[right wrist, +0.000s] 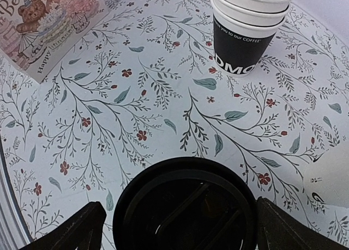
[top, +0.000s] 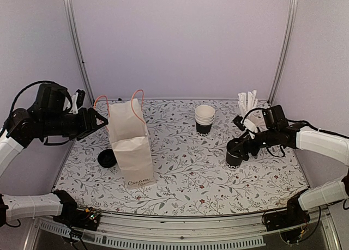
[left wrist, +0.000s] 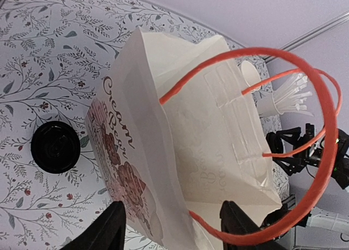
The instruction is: Pack the takeout coffee
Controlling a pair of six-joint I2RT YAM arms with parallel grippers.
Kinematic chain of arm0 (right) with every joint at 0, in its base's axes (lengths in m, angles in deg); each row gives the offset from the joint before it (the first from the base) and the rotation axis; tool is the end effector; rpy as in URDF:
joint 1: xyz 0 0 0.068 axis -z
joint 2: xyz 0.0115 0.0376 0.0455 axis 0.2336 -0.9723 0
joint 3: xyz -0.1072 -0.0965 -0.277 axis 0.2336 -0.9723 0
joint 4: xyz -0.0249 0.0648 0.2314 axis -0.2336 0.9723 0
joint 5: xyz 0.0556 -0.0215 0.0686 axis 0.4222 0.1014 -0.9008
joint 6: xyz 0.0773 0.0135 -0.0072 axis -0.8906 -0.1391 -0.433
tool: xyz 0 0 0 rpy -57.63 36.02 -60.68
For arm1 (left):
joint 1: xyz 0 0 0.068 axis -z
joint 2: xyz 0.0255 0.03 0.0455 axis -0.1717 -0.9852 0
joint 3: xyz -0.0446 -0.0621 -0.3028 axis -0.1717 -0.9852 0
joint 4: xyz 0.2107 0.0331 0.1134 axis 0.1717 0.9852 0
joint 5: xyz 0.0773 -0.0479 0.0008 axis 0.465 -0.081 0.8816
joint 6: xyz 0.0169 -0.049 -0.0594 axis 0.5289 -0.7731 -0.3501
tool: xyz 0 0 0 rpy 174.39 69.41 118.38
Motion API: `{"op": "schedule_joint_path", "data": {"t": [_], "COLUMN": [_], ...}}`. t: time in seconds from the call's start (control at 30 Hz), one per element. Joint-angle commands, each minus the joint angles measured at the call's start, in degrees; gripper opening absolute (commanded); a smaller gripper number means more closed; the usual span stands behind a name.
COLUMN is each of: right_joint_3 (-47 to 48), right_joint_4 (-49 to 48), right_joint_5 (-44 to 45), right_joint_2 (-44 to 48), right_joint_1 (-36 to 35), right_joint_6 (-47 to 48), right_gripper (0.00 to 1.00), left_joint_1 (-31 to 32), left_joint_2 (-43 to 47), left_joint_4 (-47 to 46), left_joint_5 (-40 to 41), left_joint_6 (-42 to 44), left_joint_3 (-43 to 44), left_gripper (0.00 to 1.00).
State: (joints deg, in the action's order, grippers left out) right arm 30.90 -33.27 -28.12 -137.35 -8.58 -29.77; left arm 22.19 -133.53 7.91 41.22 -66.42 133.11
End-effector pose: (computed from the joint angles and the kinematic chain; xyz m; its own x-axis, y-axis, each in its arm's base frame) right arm 0.2138 0.1164 0.2463 -0.4157 -0.5305 -0.7388 -0.8067 0.5902 0.0301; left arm 0.1180 -0.0753 0.3739 -0.7392 -0.3647 -0.5662 0.0325 0.8204 -0.5708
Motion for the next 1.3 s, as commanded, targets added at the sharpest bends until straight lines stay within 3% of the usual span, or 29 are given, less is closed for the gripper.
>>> {"op": "schedule_joint_path", "data": {"t": [0.0,0.3,0.43,0.97,1.27], "right_joint_3": [1.37,-2.22,-1.79,-2.19,-2.11], "right_joint_4": [1.95,0.3,0.46,0.0,0.14], "right_joint_5": [0.23,1.5,-0.63,0.3,-0.32], "right_joint_2": [3.89,17.4,17.79,17.17,16.93], "right_joint_1": [0.3,4.1,7.4,8.15,8.26], "right_joint_6": [-1.4,0.1,-0.77,0.85,1.22], "right_gripper": [0.99,0.99,0.99,0.99,0.99], "left_joint_1": [-0.61,-0.31,-0.33,0.32,5.23], "left_joint_2": [0.3,-2.44,-4.82,-17.35,-20.88], "left_joint_4": [2.04,3.08,3.39,5.72,5.38], "left_joint_5": [-1.57,-3.91,-2.72,0.73,-2.8], "left_joint_6": [0.99,-0.61,0.04,6.44,11.49], "left_joint_3": [2.09,4.35,4.61,12.52,18.19], "left_gripper": [0.62,0.62,0.59,0.02,0.0]}}
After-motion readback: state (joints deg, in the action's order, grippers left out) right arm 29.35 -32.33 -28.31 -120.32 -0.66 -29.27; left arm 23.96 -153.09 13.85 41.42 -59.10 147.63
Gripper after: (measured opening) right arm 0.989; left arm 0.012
